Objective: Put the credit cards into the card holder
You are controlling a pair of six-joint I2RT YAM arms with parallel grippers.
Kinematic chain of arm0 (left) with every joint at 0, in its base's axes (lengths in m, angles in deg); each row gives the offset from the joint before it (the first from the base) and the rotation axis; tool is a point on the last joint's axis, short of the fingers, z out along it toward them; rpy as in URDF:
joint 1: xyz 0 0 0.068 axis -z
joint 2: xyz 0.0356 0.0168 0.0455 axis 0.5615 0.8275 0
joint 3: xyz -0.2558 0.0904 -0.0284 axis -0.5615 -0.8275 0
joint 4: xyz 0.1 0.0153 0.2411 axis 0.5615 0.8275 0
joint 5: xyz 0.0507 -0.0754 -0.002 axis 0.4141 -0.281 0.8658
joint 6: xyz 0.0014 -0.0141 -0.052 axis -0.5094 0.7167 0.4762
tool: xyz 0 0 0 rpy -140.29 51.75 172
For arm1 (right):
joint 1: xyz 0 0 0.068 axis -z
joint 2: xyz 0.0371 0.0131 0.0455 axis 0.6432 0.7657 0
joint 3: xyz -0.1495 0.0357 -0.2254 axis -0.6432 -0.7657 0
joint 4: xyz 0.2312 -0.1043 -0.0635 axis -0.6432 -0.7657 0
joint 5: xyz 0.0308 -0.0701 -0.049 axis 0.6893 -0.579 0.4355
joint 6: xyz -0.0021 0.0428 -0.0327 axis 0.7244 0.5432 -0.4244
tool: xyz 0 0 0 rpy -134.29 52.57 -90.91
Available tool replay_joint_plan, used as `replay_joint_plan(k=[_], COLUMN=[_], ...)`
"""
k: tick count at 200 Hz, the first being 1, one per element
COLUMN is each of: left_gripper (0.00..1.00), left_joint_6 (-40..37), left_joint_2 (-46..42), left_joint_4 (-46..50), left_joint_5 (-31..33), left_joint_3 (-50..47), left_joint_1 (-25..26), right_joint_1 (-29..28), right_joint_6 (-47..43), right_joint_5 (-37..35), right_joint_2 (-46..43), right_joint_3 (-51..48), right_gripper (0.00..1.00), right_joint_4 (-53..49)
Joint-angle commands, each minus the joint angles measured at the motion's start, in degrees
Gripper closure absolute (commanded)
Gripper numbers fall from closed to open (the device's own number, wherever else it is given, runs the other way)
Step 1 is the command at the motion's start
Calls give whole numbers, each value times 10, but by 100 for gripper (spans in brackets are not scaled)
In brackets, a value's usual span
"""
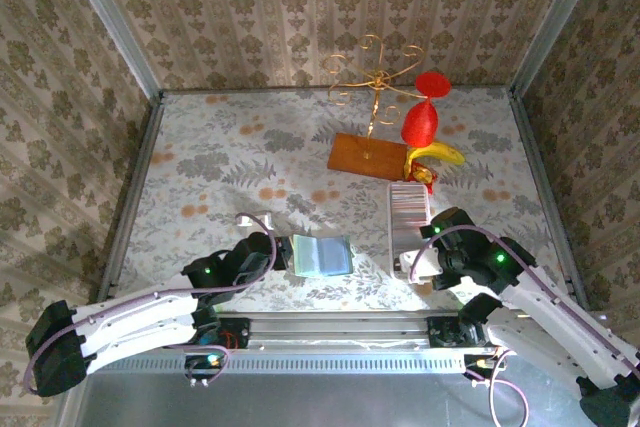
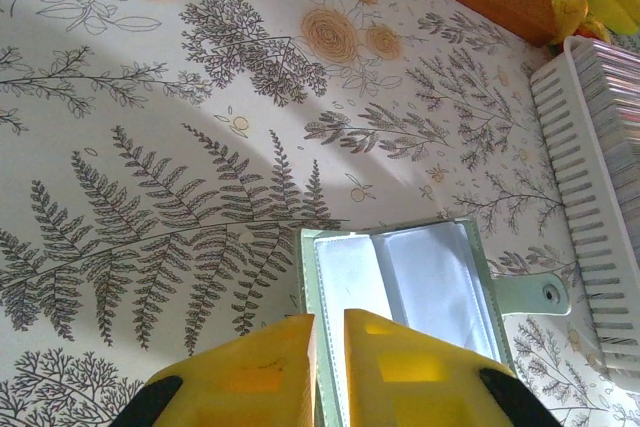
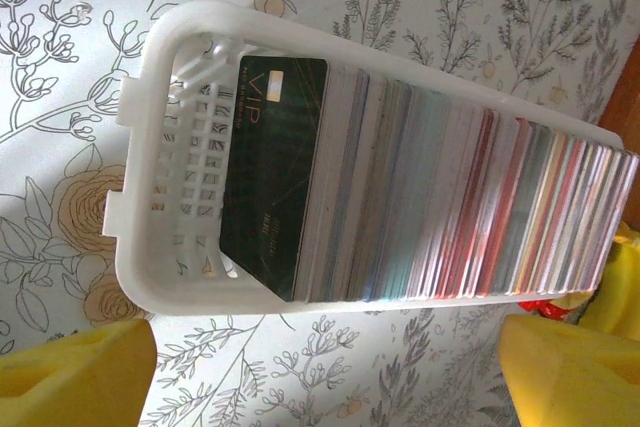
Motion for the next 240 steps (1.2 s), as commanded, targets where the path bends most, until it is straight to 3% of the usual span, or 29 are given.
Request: replay_joint_plan(k=[1,85,195,240], left_gripper=[85,87,89,90], left_joint_6=[-16,-15,-15,-10], left_joint_2=[-9,-27,-47,-39], left_joint_4=[-10,-18,-26,-32], left_joint_5=[-12,-23,-49,-60], left_joint_3=[5,-7,-15,-18], left_joint_1=[-6,-6,-10,-10], right_joint_1=[3,-24,-45,-57], right_joint_6=[-4,27,32,34], right_joint_5=[24,5,-69,-82], right_joint_2=[11,115,181,186], right_joint_3=[-6,-9,-44,-42], right_gripper=[13,22,11,22], right_joint_4=[32,113,222,224])
